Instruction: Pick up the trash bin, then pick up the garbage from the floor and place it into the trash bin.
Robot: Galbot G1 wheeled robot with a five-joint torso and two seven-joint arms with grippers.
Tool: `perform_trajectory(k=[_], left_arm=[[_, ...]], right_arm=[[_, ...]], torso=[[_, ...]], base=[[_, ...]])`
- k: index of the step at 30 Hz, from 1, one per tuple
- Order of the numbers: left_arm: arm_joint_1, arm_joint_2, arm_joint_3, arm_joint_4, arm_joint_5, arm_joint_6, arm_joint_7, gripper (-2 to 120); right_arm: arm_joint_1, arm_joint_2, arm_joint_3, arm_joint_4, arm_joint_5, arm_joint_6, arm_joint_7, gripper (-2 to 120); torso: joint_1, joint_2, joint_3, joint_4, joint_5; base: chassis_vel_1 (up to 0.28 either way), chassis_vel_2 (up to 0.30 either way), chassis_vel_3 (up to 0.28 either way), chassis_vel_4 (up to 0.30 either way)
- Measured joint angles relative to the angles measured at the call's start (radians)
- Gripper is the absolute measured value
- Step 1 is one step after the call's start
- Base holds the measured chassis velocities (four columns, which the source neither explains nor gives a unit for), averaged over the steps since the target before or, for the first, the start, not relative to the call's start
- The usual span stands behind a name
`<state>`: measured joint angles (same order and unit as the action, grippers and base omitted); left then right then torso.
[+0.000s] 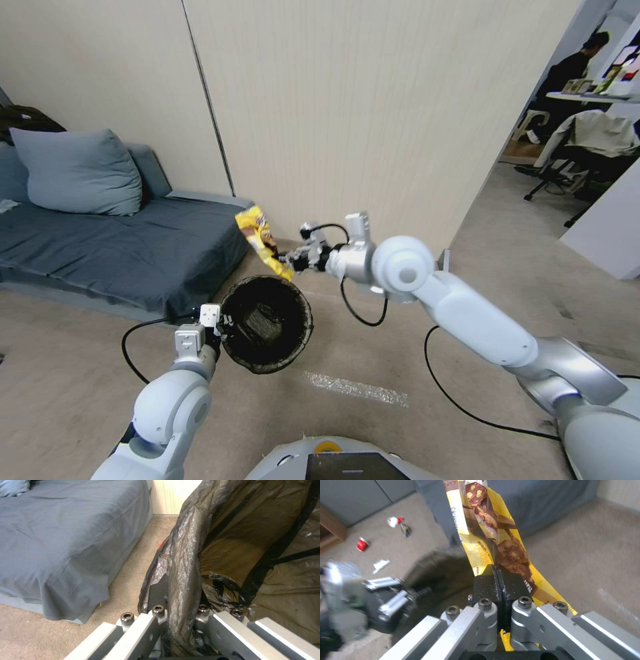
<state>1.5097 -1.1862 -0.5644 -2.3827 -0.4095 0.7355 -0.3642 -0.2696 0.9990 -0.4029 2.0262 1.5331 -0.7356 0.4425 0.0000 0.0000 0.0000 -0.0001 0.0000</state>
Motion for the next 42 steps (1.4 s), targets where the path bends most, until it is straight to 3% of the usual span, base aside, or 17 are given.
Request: perform_trajectory(k=[29, 42], left_arm=[[-0.015, -0.013, -0.008, 0.027, 0.001, 0.000, -0.001, 0], [-0.024, -0.017, -0.009, 0.041, 0.000, 0.000, 0.000, 0]], right_arm=[[-0.086, 0.194, -0.153, -0.123, -0.016, 0.000, 0.115, 0], [-0.099, 0.192, -0.141, -0.137, -0.038, 0.000, 0.110, 45]], torso=[[0.000, 0.000, 0.000, 0.0003, -0.0001], [0.000, 0.000, 0.000, 0.0000, 0.0000]], base=[[0.000, 0.000, 0.000, 0.000], [0.000, 0.000, 0.000, 0.000]])
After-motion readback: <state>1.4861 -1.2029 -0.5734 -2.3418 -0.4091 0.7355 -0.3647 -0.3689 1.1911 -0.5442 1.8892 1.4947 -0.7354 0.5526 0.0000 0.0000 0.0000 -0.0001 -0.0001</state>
